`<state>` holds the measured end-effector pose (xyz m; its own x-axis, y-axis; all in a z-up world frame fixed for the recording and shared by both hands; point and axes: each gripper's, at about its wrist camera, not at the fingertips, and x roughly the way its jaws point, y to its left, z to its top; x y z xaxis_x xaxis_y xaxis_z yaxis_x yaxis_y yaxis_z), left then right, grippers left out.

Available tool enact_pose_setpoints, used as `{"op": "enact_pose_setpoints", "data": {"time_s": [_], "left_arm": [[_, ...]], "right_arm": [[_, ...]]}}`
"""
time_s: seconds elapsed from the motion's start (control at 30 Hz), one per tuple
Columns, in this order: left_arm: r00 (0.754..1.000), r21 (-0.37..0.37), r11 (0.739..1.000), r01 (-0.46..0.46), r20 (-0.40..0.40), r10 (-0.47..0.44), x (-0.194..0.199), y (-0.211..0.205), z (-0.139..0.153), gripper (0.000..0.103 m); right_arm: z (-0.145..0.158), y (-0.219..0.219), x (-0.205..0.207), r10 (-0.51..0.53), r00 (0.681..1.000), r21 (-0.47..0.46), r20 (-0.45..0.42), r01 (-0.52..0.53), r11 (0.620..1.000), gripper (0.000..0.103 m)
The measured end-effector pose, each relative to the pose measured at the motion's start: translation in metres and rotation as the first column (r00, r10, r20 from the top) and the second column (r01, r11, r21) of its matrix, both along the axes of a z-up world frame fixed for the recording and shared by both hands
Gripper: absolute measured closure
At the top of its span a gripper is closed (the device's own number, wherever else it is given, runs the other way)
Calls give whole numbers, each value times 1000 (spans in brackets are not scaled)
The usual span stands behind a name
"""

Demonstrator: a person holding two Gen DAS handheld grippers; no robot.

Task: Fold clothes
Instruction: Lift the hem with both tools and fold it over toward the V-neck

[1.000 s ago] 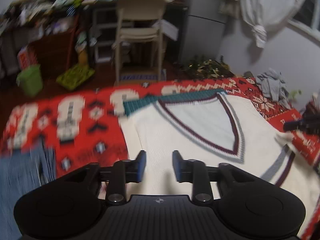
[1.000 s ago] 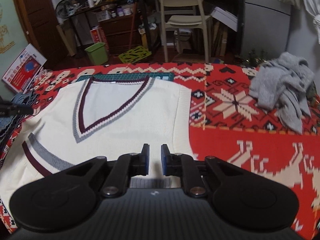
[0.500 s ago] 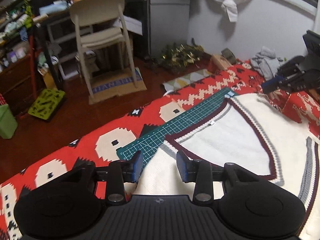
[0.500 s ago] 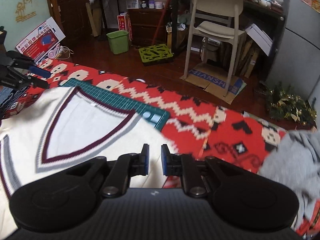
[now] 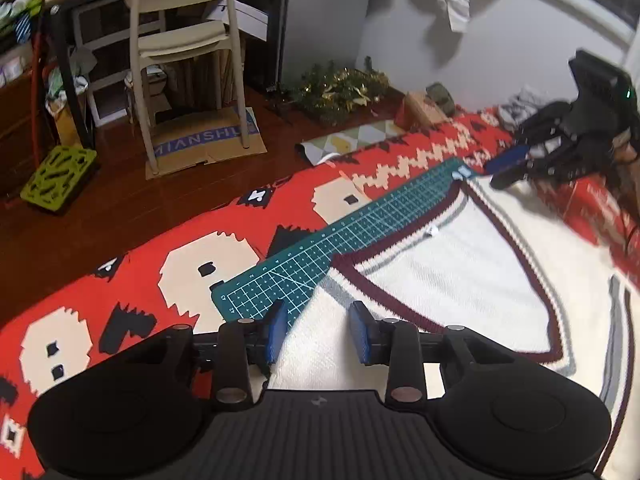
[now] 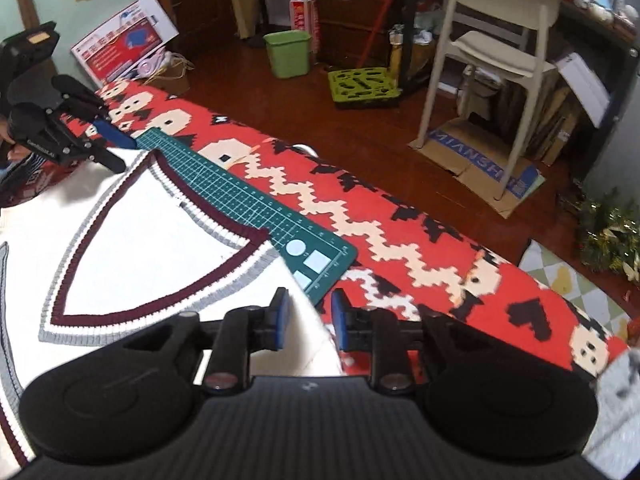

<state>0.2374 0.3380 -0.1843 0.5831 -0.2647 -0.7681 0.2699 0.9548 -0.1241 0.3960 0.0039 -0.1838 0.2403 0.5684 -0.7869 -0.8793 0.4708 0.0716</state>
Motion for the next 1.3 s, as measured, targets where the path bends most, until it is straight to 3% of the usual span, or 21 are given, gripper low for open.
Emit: {"op": "enact_pose_setpoints", "data": {"time_s": [0.17, 0.2, 0.27, 0.4, 0.63, 1.0, 1.17, 1.3], "left_arm": [[1000, 26, 999, 23, 1, -23, 1, -3, 0, 71], [1000, 27, 999, 19, -3, -19, 2, -4, 1, 83], [1000, 29, 1000, 10, -11, -10, 4, -4, 2, 94], [1000, 110, 994, 16, 20, -18, -2, -17, 4, 100], [995, 122, 992, -24, 101, 12, -23, -19, 34, 100], [942, 71, 996, -46, 336, 20, -124, -48, 119, 101], [917, 56, 998, -38, 399, 13, -183, -67, 137, 101], [912, 51, 998, -19, 409, -4, -230, -79, 141, 101]], "right_arm": [[-3, 8, 0, 30, 999, -4, -21, -30, 1000, 82], [-3, 10, -2, 33, 999, -9, -18, -33, 999, 83], [-2, 14, -7, 45, 999, -20, -10, -45, 999, 97], [1, 21, -18, 66, 997, -58, 36, -64, 996, 99], [25, 12, -37, 43, 995, -15, 94, -42, 999, 100], [118, -35, -124, 31, 968, 114, 247, -61, 992, 100], [149, -63, -191, 38, 944, 137, 327, -87, 987, 100], [161, -85, -248, 47, 931, 144, 362, -106, 984, 100]]}}
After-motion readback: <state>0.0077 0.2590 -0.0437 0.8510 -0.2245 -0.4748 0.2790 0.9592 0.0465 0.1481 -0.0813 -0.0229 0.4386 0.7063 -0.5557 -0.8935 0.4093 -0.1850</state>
